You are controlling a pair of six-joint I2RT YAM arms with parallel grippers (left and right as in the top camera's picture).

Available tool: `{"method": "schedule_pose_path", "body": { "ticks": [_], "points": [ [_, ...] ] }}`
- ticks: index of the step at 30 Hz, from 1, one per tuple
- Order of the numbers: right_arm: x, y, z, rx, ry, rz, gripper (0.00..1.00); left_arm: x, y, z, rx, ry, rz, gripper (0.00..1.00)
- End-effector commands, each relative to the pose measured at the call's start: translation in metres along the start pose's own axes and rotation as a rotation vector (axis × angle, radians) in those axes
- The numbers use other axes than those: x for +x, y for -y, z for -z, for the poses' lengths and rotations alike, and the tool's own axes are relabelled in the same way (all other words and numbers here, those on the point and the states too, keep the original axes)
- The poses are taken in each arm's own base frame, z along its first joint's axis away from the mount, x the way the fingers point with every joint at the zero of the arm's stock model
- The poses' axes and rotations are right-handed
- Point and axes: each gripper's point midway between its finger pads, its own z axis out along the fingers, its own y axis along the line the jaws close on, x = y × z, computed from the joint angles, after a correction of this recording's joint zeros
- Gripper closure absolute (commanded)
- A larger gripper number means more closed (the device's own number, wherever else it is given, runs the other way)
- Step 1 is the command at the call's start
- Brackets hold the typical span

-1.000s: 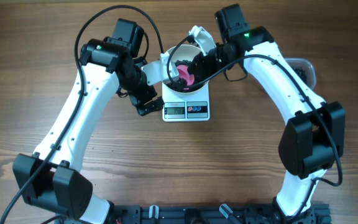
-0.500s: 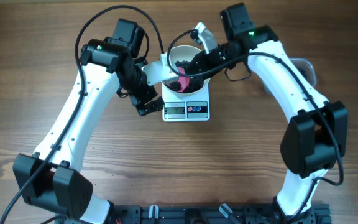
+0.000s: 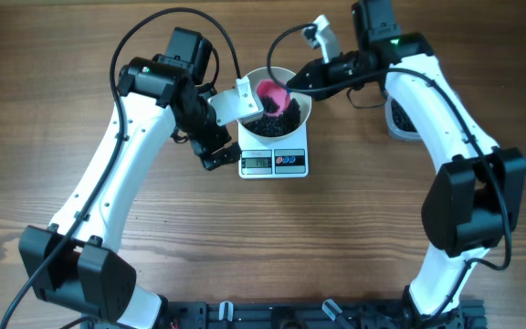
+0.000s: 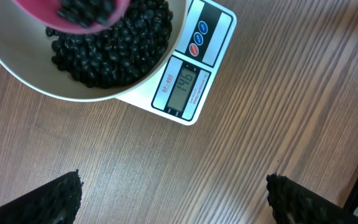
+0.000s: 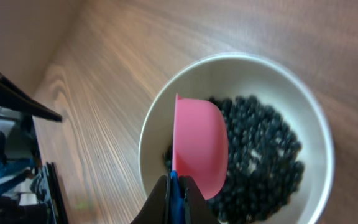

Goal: Scoop item into bowl and weigh 150g on scale

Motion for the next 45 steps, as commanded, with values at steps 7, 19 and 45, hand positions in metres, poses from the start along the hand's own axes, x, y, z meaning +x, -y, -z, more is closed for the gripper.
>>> {"method": "schedule_pose_path", "body": {
  "ticks": [7,19,45],
  "points": [
    [-0.011,-0.008,0.008,-0.115,0.056,0.004,0.96,0.002,0.0,-0.006,0.013,-0.009,-0.007,0.0],
    [-0.04,-0.005,0.031,0.004,0.149,0.144,0.96,0.002,0.0,-0.006,0.013,-0.009,-0.007,0.0],
    [-0.04,-0.042,0.059,0.178,0.11,0.438,0.96,0.002,0.0,-0.006,0.013,-0.009,-0.007,0.0]
  ]
}}
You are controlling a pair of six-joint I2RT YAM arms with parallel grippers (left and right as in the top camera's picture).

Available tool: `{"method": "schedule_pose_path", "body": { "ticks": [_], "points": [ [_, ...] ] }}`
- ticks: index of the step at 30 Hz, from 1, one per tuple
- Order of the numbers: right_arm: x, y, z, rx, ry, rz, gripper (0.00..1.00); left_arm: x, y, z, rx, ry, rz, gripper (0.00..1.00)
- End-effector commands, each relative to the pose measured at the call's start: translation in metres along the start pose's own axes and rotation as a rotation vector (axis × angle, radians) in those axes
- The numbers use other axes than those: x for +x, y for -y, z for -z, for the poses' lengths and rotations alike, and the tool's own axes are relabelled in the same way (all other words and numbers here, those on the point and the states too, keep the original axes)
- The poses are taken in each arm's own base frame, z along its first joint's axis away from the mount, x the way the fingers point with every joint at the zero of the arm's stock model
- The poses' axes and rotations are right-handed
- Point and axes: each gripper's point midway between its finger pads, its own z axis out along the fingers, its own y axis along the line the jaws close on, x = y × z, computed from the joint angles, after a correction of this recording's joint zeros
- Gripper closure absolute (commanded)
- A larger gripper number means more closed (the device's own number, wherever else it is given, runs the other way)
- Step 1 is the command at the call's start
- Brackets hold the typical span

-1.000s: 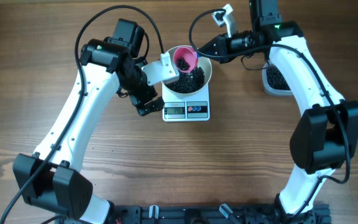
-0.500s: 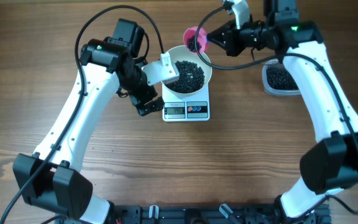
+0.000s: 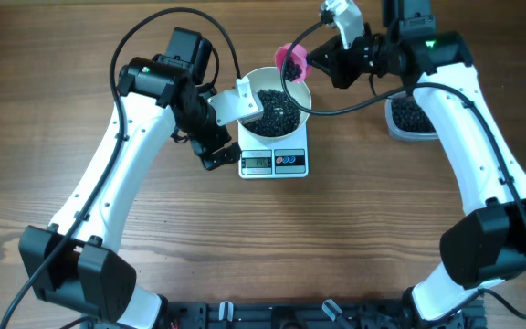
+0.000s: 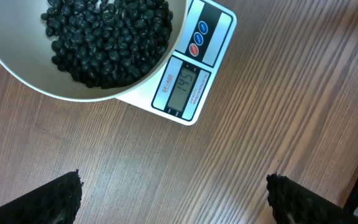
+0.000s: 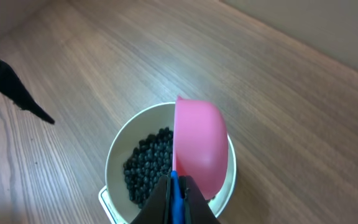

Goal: Scoop item into bowl and weigh 150g on scale

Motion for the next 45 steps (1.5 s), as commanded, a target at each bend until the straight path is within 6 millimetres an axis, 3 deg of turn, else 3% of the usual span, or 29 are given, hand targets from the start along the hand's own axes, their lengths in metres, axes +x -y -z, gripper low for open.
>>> {"method": "schedule_pose_path", "body": {
  "ticks": [1,3,5,8,10,33,36,39,41,43,45],
  "points": [
    [-0.003,-0.01,0.001,0.013,-0.019,0.069,0.96,0.002,0.0,-0.006,0.013,-0.009,-0.007,0.0],
    [0.001,0.0,0.001,0.068,-0.042,0.044,0.96,0.002,0.0,-0.006,0.013,-0.009,-0.007,0.0],
    [-0.004,-0.01,0.0,0.013,-0.016,0.09,0.96,0.002,0.0,-0.006,0.013,-0.009,-0.007,0.0],
    [-0.002,0.0,0.001,0.07,-0.032,0.047,0.96,0.002,0.0,-0.006,0.013,-0.009,-0.007,0.0],
    [-0.01,-0.012,-0.001,0.007,0.004,0.099,0.96,0.002,0.0,-0.006,0.013,-0.009,-0.007,0.0],
    [-0.014,-0.008,-0.001,0.029,0.016,0.012,0.96,0.002,0.0,-0.006,0.013,-0.009,-0.007,0.0],
    [-0.018,-0.024,0.0,-0.067,0.047,0.038,0.96,0.002,0.0,-0.006,0.013,-0.009,-0.007,0.0],
    [-0.015,-0.015,0.001,-0.025,0.033,-0.026,0.96,0.002,0.0,-0.006,0.013,-0.009,-0.007,0.0],
    [-0.018,-0.03,0.002,-0.107,0.058,0.072,0.96,0.002,0.0,-0.006,0.013,-0.009,-0.007,0.0],
    [-0.015,-0.021,0.001,-0.06,0.036,0.007,0.96,0.002,0.0,-0.006,0.013,-0.009,-0.007,0.0],
    [-0.016,-0.033,0.002,-0.124,0.054,0.084,0.96,0.002,0.0,-0.006,0.013,-0.009,-0.007,0.0]
  ]
}}
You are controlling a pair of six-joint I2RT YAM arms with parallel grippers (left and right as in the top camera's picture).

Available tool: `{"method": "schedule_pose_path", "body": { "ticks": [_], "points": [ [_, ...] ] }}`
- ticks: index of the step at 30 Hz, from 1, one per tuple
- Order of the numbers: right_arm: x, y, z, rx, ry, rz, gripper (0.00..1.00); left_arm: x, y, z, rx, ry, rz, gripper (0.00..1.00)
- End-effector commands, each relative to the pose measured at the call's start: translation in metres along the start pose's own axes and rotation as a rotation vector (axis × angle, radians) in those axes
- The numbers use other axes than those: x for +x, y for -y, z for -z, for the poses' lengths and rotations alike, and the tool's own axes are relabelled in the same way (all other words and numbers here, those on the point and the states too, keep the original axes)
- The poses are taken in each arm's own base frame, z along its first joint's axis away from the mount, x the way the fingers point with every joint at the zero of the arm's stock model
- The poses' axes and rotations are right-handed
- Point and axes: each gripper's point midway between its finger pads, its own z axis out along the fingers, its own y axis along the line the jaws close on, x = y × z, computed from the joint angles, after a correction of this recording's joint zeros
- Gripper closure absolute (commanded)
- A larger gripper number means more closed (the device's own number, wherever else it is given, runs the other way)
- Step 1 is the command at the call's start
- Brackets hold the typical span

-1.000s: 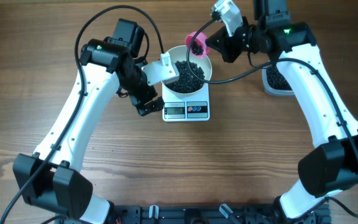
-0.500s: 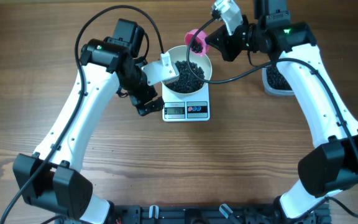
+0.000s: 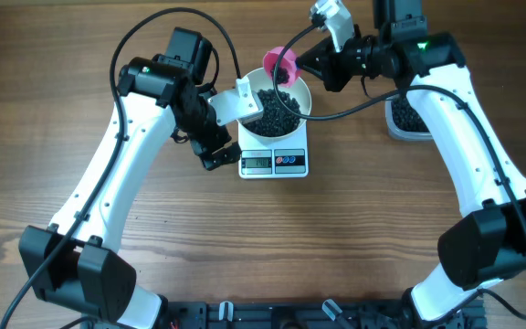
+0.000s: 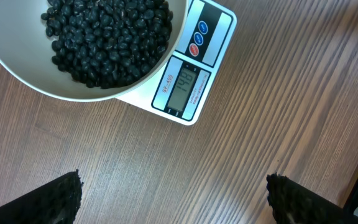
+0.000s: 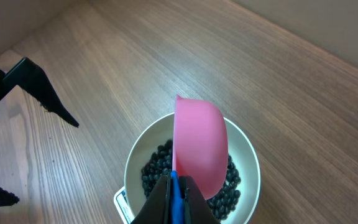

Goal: Scoop item into bowl and weigh 150g on scale

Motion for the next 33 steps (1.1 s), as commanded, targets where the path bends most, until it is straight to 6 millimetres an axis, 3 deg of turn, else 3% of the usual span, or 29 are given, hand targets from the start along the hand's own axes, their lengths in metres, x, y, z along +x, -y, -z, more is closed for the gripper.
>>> {"method": "schedule_pose_path", "body": {
  "ticks": [1,3,4,6,9,11,13,27,30,33],
  "points": [
    [-0.011,-0.012,0.007,-0.049,0.036,0.051,0.96,0.002,0.0,-0.006,0.013,-0.009,-0.007,0.0],
    [-0.007,-0.005,0.007,-0.006,0.014,0.027,0.96,0.002,0.0,-0.006,0.013,-0.009,-0.007,0.0],
    [-0.008,-0.012,0.007,-0.043,0.024,0.075,0.96,0.002,0.0,-0.006,0.013,-0.009,-0.007,0.0],
    [-0.003,0.001,0.007,0.027,-0.005,-0.003,0.96,0.002,0.0,-0.006,0.013,-0.009,-0.007,0.0],
    [-0.003,-0.008,0.007,-0.02,0.0,0.06,0.96,0.002,0.0,-0.006,0.013,-0.009,-0.007,0.0],
    [0.001,0.002,0.007,0.041,-0.024,0.004,0.96,0.002,0.0,-0.006,0.013,-0.009,-0.007,0.0],
    [-0.003,-0.006,0.007,-0.006,-0.003,0.047,0.96,0.002,0.0,-0.006,0.013,-0.009,-0.007,0.0],
    [-0.001,0.002,0.007,0.037,-0.016,-0.012,0.96,0.002,0.0,-0.006,0.013,-0.009,-0.007,0.0],
    [-0.007,-0.021,0.008,-0.093,0.028,0.102,0.96,0.002,0.0,-0.006,0.013,-0.009,-0.007,0.0],
    [0.002,0.0,0.007,0.027,-0.025,0.002,0.96,0.002,0.0,-0.006,0.013,-0.009,-0.007,0.0]
  ]
}}
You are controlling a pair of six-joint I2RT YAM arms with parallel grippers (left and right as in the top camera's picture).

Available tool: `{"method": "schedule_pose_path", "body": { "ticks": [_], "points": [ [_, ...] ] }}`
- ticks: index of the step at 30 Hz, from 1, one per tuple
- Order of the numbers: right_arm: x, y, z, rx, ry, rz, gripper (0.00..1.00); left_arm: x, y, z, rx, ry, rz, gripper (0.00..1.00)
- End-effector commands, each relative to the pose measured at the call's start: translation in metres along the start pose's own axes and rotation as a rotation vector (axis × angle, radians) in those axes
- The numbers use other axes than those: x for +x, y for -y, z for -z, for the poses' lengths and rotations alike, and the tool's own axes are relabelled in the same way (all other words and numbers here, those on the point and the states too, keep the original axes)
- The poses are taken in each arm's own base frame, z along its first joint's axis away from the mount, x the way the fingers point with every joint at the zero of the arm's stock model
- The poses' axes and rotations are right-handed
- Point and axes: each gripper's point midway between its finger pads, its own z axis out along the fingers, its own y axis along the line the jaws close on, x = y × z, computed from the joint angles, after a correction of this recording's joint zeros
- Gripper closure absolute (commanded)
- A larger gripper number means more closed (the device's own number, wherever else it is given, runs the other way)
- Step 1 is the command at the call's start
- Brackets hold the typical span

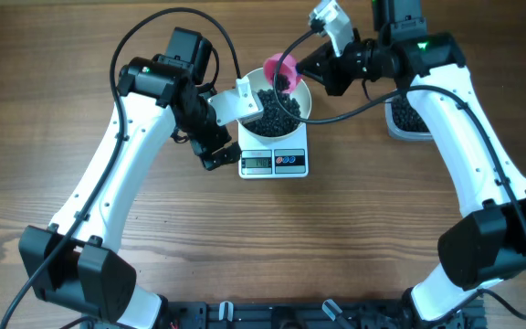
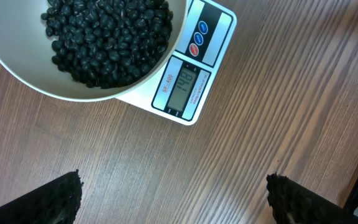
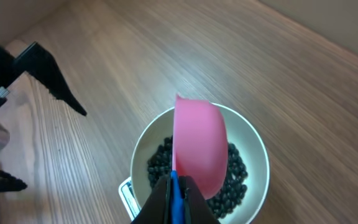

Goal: Scoop item into bowl and weigh 150g on scale

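Note:
A white bowl (image 1: 298, 111) full of black beans (image 2: 104, 43) stands on a small white scale (image 1: 275, 162); its display (image 2: 183, 85) shows digits too faint to read surely. My right gripper (image 3: 178, 186) is shut on the blue handle of a pink scoop (image 3: 199, 143), held above the bowl's far rim (image 1: 281, 71) with some beans in it. My left gripper (image 2: 173, 193) hovers open over bare wood just left of the scale, with nothing between its black fingers (image 2: 58, 196).
A grey container (image 1: 407, 114) of black beans sits at the right, behind the right arm. Cables loop over the table's far side. Wood table (image 1: 336, 238) stretches in front of the scale.
The pink scoop shifted slightly, sitting a bit more over the bowl's rim. The left gripper, bowl and scale are unchanged.
The scoop was down in the bowl among the beans. Then it was held up by the bowl's far right rim, the display reading about 145. Later it was over the far rim with the reading slightly higher, and it stays there now.

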Motion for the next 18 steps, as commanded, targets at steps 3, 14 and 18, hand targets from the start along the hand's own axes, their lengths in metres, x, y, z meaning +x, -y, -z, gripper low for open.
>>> {"method": "schedule_pose_path", "body": {
  "ticks": [3,14,18],
  "points": [
    [-0.004,0.005,0.007,0.049,-0.002,0.007,0.96,0.002,0.0,-0.006,0.013,-0.009,-0.007,0.0],
    [-0.011,-0.005,0.007,-0.009,0.029,0.035,0.96,0.002,0.0,-0.006,0.013,-0.01,-0.007,0.0],
    [-0.008,0.002,0.009,0.019,0.021,-0.008,0.96,0.002,0.0,-0.006,0.013,-0.009,-0.007,0.0]
  ]
}}
